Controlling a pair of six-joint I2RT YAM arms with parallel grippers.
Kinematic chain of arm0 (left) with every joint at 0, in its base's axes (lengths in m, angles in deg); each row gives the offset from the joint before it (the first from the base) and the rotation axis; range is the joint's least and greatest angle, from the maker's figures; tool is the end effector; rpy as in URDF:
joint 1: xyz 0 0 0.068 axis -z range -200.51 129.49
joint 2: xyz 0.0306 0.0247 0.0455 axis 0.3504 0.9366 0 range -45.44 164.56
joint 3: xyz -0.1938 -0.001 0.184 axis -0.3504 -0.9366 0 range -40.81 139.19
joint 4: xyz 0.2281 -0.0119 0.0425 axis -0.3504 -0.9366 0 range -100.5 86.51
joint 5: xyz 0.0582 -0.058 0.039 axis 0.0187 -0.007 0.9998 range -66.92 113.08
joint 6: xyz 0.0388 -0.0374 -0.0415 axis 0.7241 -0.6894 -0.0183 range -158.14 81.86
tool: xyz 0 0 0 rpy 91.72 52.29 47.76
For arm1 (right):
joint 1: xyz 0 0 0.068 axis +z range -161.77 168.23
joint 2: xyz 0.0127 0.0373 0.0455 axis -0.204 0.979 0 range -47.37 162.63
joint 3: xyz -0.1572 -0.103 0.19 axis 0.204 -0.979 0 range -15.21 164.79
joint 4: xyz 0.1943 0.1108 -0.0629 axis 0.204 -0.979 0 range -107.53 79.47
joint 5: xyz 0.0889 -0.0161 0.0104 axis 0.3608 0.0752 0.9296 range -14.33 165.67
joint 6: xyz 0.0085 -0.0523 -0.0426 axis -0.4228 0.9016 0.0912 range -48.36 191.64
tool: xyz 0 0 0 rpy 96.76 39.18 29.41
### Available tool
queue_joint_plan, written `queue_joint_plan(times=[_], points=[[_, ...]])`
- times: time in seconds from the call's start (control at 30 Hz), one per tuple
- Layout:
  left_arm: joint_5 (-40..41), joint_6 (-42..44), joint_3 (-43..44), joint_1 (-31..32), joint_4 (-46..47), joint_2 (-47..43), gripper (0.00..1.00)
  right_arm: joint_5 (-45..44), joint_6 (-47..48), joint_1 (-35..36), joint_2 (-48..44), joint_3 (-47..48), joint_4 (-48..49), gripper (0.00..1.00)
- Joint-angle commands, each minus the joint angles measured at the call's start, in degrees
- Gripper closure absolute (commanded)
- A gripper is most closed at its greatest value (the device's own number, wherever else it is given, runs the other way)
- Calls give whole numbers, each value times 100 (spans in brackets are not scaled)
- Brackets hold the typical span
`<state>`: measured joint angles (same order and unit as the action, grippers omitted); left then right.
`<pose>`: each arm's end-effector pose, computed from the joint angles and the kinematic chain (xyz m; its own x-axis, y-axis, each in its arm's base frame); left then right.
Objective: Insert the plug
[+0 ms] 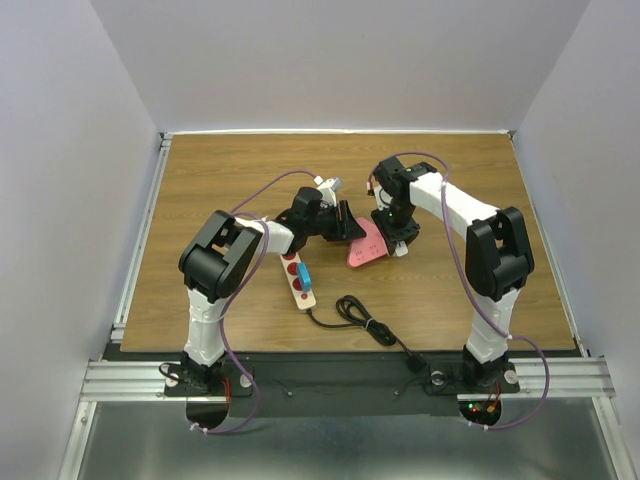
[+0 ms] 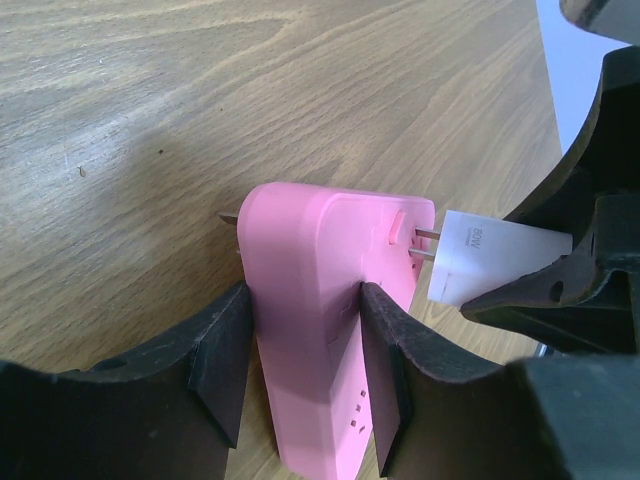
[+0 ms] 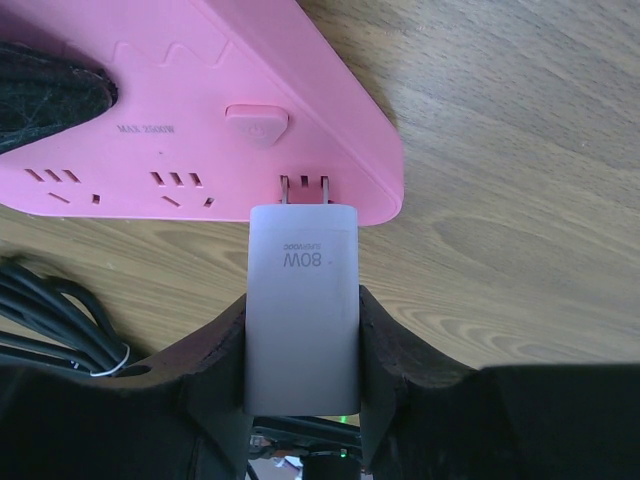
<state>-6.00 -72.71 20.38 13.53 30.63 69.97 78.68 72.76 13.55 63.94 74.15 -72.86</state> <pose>0.3320 -0.2565 0.1666 -0.7266 -0.1075 -0.6786 0.5528 0.4950 -0.6704 0.3127 0.1512 0.2020 -0.8908 -0.4431 -0.1006 -0.4494 0.8919 0.0502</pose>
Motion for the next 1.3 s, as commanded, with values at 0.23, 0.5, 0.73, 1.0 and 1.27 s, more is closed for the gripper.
queue_joint_plan(times=[0.23,0.5,0.73,1.0,1.27], points=[[43,275,7,15,-20,42,67,-54,28,105,224,186,28,100],[25,363,51,24,-73,78,71,-98,28,122,733,722,-157,100],[34,503,121,32,-170,86,72,-98,46,113,1060,1109,-377,100],[-89,583,209,76,-196,209,77,-265,54,131,1437,1680,-526,100],[-80,759,306,103,-354,262,87,-248,142,122,1807,2296,-684,100]])
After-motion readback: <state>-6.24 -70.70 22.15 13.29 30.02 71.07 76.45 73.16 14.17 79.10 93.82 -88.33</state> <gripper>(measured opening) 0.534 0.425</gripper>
